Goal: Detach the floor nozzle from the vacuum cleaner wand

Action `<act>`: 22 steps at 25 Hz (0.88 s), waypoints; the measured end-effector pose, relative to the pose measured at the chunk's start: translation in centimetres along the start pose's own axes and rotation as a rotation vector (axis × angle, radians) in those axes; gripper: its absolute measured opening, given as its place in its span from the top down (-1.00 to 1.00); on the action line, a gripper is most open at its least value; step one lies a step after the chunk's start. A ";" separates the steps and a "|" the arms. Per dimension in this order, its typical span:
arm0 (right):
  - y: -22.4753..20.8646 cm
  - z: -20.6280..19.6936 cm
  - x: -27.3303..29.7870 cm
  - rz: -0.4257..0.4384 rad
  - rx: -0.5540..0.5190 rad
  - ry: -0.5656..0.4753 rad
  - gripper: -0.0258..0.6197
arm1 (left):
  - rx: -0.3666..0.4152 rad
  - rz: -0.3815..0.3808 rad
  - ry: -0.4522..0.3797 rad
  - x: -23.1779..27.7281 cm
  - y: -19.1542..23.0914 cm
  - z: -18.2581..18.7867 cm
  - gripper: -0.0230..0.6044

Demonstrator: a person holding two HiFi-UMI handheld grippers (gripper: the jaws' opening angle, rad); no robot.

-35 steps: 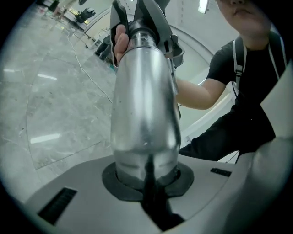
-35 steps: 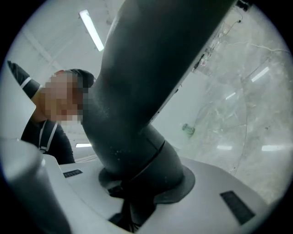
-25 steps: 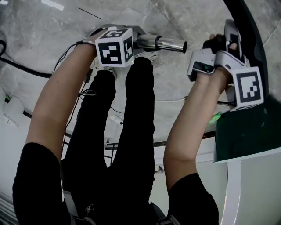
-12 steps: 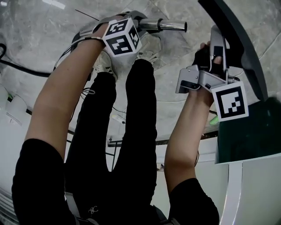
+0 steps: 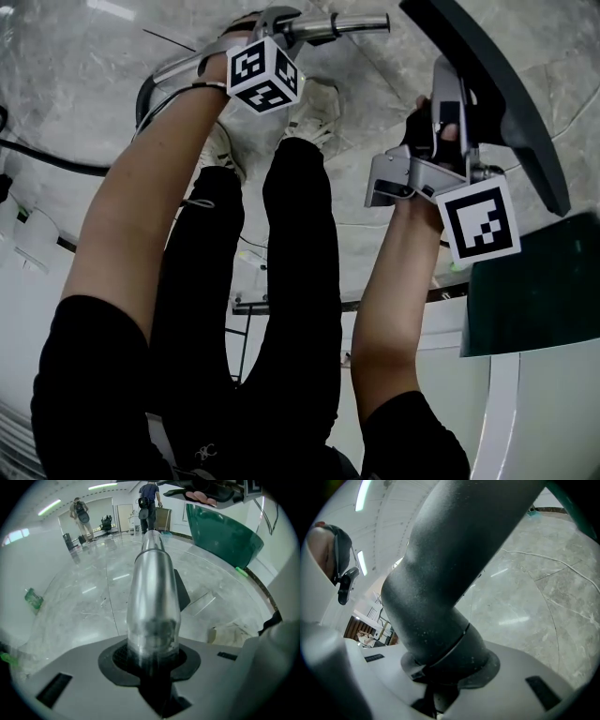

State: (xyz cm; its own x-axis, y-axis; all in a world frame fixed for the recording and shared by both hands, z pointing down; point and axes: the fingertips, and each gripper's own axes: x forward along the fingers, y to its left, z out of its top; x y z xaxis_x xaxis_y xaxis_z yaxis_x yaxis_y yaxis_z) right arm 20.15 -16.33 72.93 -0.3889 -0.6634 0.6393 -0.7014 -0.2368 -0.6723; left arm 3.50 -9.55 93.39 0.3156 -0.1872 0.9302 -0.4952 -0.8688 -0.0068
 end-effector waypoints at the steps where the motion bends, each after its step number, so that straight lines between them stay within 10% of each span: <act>1: -0.3 -0.6 0.3 0.000 -0.005 0.016 0.61 | 0.019 0.034 0.006 0.5 0.2 -0.4 0.63; 8: -0.6 -2.4 0.9 0.018 -0.037 0.076 0.61 | 0.262 0.149 0.088 3.6 0.1 -3.0 0.61; 22: 2.6 -3.8 0.2 0.048 0.023 0.071 0.60 | 0.019 -0.132 0.180 4.4 -0.7 -6.2 0.15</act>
State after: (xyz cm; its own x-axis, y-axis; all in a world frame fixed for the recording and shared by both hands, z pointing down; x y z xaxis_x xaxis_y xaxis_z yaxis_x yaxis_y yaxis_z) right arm 15.99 -14.31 72.75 -0.4636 -0.6230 0.6300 -0.6671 -0.2226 -0.7110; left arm 0.21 -6.92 99.81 0.2263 0.0124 0.9740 -0.4433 -0.8890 0.1144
